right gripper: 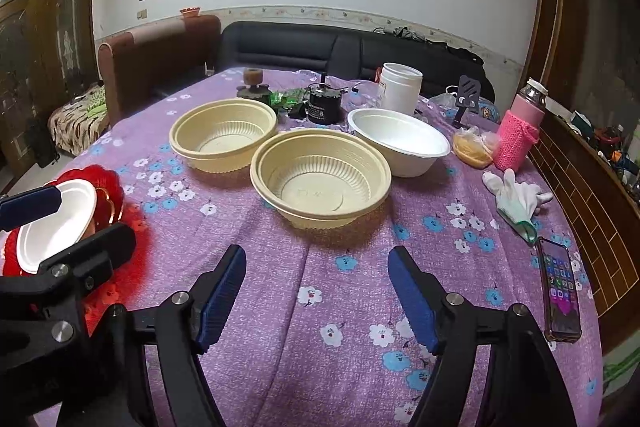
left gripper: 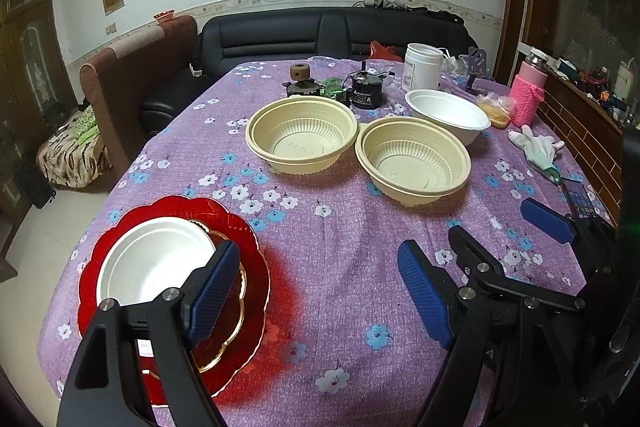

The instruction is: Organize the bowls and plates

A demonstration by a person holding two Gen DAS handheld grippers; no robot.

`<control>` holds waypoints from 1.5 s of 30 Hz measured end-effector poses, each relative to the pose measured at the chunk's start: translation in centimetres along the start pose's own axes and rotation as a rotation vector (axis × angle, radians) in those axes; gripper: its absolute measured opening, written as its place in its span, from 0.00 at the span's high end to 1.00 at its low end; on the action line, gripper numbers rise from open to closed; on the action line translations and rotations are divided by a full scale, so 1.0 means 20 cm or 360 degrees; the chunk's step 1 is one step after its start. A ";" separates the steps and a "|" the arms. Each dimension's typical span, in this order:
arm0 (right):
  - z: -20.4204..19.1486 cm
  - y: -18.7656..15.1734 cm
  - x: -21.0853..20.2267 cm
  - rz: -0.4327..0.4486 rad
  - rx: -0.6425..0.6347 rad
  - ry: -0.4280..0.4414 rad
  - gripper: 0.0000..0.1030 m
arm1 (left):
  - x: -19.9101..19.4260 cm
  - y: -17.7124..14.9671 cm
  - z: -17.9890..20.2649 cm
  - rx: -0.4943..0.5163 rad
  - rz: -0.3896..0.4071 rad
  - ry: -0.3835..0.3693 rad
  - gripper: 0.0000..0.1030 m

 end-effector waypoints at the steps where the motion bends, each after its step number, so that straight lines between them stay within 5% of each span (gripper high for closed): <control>1: 0.01 0.00 0.01 -0.0006 -0.0001 -0.0003 0.24 | 0.01 0.00 0.00 -0.0005 -0.0005 0.0001 0.22; 39: 0.01 0.00 0.33 -0.0207 -0.0121 -0.0084 0.25 | 0.29 -0.03 -0.09 -0.0092 -0.0182 -0.0001 0.22; 45: 0.30 0.07 0.43 -0.0182 0.0332 0.0071 0.25 | 0.29 -0.02 -0.12 -0.0123 -0.0185 -0.0015 0.22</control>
Point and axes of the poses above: each gripper's, at about its wrist camera, not at the fingertips, and x roughly the way its jaws point, z to its right, y to its top, the point moved 8 cm from there along x, roughly the way its jaws point, and after that the axes turned 8 degrees about -x, right-handed, at the moved point
